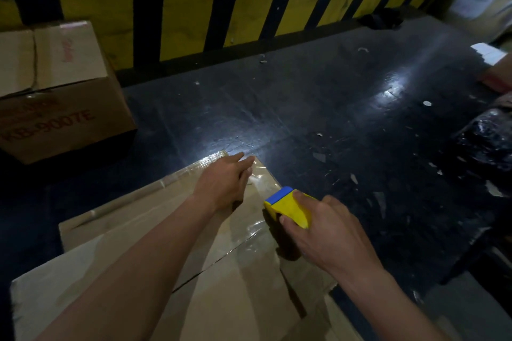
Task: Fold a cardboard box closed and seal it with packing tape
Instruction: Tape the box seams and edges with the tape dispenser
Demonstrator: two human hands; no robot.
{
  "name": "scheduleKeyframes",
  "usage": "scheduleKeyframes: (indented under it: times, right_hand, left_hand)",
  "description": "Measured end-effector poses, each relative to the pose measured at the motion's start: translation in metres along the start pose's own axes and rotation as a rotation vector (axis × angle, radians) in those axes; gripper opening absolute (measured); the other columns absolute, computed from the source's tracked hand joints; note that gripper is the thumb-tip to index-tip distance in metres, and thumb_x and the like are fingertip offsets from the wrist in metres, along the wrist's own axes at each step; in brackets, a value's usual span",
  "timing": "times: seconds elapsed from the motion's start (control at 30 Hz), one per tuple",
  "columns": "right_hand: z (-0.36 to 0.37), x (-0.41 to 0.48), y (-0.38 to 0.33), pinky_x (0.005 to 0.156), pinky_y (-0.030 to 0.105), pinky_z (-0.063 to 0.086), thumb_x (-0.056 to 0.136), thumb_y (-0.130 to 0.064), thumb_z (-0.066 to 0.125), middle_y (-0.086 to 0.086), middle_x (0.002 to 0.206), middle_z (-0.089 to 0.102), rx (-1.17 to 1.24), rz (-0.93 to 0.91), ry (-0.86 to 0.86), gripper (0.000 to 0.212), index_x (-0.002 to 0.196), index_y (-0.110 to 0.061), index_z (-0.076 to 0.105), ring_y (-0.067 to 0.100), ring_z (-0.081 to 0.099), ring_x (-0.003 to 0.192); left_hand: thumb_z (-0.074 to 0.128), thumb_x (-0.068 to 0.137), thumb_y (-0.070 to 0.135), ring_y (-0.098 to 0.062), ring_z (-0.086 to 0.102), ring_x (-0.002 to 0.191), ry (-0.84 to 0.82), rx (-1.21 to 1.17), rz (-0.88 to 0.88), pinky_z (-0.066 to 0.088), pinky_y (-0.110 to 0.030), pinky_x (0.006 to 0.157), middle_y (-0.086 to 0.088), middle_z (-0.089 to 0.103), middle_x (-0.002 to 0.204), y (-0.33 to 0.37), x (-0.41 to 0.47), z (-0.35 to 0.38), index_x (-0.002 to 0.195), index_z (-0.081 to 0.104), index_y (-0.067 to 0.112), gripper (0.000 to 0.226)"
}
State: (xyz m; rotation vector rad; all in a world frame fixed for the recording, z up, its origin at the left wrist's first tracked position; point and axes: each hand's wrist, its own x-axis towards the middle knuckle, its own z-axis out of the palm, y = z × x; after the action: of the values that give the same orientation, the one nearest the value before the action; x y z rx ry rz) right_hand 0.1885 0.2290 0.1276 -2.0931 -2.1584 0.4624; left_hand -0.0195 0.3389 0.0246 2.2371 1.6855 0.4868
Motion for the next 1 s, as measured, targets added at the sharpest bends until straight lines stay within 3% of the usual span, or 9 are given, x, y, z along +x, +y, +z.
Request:
scheduleKeyframes:
  times: [0.07, 0.17, 0.3, 0.43, 0.53, 0.63, 0.73, 0.93, 1.0]
  right_hand:
    - [0.002, 0.003, -0.002, 0.069, 0.032, 0.041, 0.089, -0.064, 0.047, 0.000, 0.091, 0.041, -0.026, -0.008, 0.006, 0.058, 0.141, -0.040, 0.043, 0.027, 0.060, 0.093]
    - [0.003, 0.007, 0.001, 0.071, 0.032, 0.045, 0.090, -0.064, 0.046, 0.002, 0.100, 0.047, -0.020, -0.026, 0.002, 0.059, 0.143, -0.039, 0.041, 0.024, 0.060, 0.094]
    - [0.005, 0.006, 0.002, 0.075, 0.034, 0.048, 0.089, -0.067, 0.044, 0.005, 0.110, 0.054, -0.016, -0.037, -0.008, 0.063, 0.145, -0.038, 0.039, 0.023, 0.059, 0.096]
    - [0.003, 0.006, 0.016, 0.065, 0.032, 0.047, 0.079, -0.074, 0.036, 0.001, 0.087, 0.063, 0.050, -0.077, -0.047, 0.062, 0.122, -0.033, 0.056, 0.019, 0.059, 0.080]
    - [-0.007, 0.001, 0.029, 0.063, 0.033, 0.051, 0.083, -0.063, 0.041, -0.003, 0.066, 0.062, 0.076, -0.104, -0.049, 0.040, 0.094, -0.027, 0.055, 0.014, 0.060, 0.066]
    - [-0.012, -0.007, 0.033, 0.062, 0.034, 0.052, 0.082, -0.064, 0.040, -0.002, 0.065, 0.059, 0.046, -0.118, -0.032, 0.041, 0.104, -0.031, 0.049, 0.019, 0.059, 0.065]
    - [-0.011, -0.011, 0.025, 0.061, 0.031, 0.044, 0.085, -0.063, 0.047, 0.001, 0.081, 0.051, -0.009, -0.072, -0.056, 0.046, 0.123, -0.037, 0.048, 0.025, 0.057, 0.074]
    - [-0.009, -0.004, 0.018, 0.070, 0.034, 0.048, 0.087, -0.062, 0.048, 0.007, 0.093, 0.052, -0.073, -0.048, -0.069, 0.048, 0.126, -0.036, 0.054, 0.031, 0.061, 0.084]
    - [-0.010, -0.004, 0.018, 0.071, 0.035, 0.048, 0.087, -0.062, 0.047, 0.007, 0.095, 0.053, -0.079, -0.063, -0.062, 0.049, 0.129, -0.037, 0.052, 0.031, 0.061, 0.085]
  left_hand:
    - [0.042, 0.104, 0.030, -0.029, 0.058, 0.130, 0.005, 0.052, 0.130, 0.049, -0.043, 0.104, -0.006, 0.060, 0.145, 0.006, -0.006, 0.005, 0.139, 0.061, 0.017, 0.041]
    - [0.025, 0.104, 0.038, -0.025, 0.044, 0.143, -0.133, 0.142, 0.282, 0.031, -0.049, 0.118, -0.004, 0.052, 0.152, 0.009, -0.017, 0.013, 0.145, 0.054, 0.015, 0.055]
    - [0.023, 0.104, 0.040, -0.022, 0.037, 0.147, -0.129, 0.162, 0.306, 0.020, -0.048, 0.123, -0.001, 0.048, 0.155, 0.002, -0.020, 0.015, 0.150, 0.048, 0.018, 0.056]
    - [0.019, 0.103, 0.043, -0.020, 0.033, 0.150, -0.146, 0.159, 0.281, 0.014, -0.044, 0.123, 0.000, 0.045, 0.158, 0.003, -0.020, 0.014, 0.152, 0.046, 0.019, 0.060]
    - [0.022, 0.103, 0.043, -0.019, 0.035, 0.149, -0.131, 0.129, 0.274, 0.017, -0.046, 0.122, 0.000, 0.047, 0.156, 0.006, -0.020, 0.012, 0.150, 0.049, 0.020, 0.059]
    - [0.020, 0.104, 0.043, -0.017, 0.029, 0.151, -0.158, 0.118, 0.247, 0.012, -0.043, 0.123, 0.001, 0.041, 0.160, 0.013, -0.020, 0.010, 0.154, 0.042, 0.021, 0.058]
    - [0.008, 0.099, 0.048, -0.018, 0.025, 0.153, -0.206, 0.157, 0.236, 0.011, -0.045, 0.123, 0.000, 0.035, 0.164, 0.019, -0.020, 0.007, 0.157, 0.036, 0.022, 0.070]
    - [0.008, 0.096, 0.045, -0.019, 0.043, 0.136, -0.203, 0.293, 0.218, 0.034, -0.050, 0.109, 0.001, 0.052, 0.145, 0.036, -0.015, 0.003, 0.145, 0.047, 0.019, 0.067]
    - [0.008, 0.098, 0.048, -0.022, 0.040, 0.141, -0.205, 0.290, 0.191, 0.032, -0.049, 0.111, -0.002, 0.050, 0.151, 0.037, -0.018, 0.009, 0.147, 0.046, 0.017, 0.070]
